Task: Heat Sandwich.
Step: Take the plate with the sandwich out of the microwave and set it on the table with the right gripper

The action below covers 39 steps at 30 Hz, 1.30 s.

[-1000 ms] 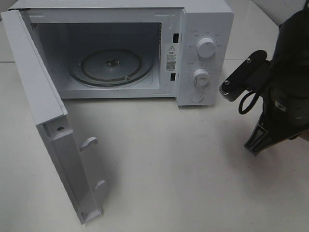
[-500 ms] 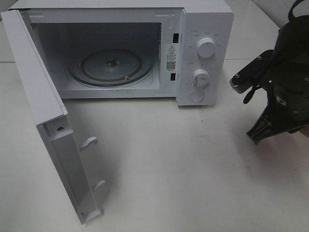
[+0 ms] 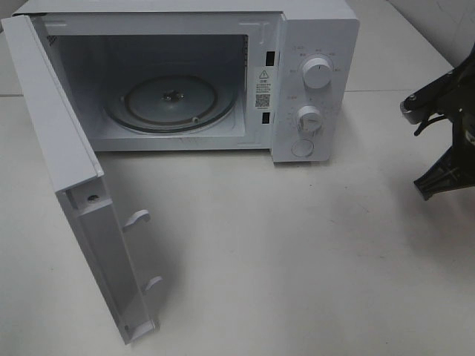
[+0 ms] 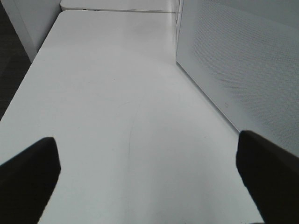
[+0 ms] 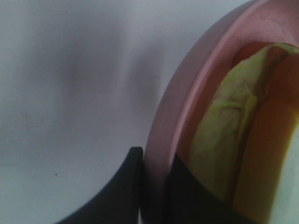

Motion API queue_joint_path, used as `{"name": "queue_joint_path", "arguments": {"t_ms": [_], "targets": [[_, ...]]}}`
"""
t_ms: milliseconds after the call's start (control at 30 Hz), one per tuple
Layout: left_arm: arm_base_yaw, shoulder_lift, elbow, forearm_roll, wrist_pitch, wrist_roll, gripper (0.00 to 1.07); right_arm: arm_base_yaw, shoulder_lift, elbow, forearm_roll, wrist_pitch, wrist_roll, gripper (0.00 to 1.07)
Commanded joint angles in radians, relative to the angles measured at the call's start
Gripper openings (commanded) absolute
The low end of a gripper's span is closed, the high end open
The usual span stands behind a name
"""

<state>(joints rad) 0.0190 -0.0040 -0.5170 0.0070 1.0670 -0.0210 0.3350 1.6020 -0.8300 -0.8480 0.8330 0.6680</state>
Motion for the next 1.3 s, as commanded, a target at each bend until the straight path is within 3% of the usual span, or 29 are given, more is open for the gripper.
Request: {"name": "queue_joint_path", "arguments": {"t_ms": [33, 1300], "targets": [[0.003, -0.007, 0.001, -0.001, 0.000, 0.000, 0.98, -0.028, -0.003, -0.006, -0.041, -0.001, 0.017, 0.00], [0.003, -0.007, 0.001, -0.001, 0.000, 0.000, 0.98, -0.043, 0.347, -0.006, -0.189, -0.130, 0.270, 0.05]]}}
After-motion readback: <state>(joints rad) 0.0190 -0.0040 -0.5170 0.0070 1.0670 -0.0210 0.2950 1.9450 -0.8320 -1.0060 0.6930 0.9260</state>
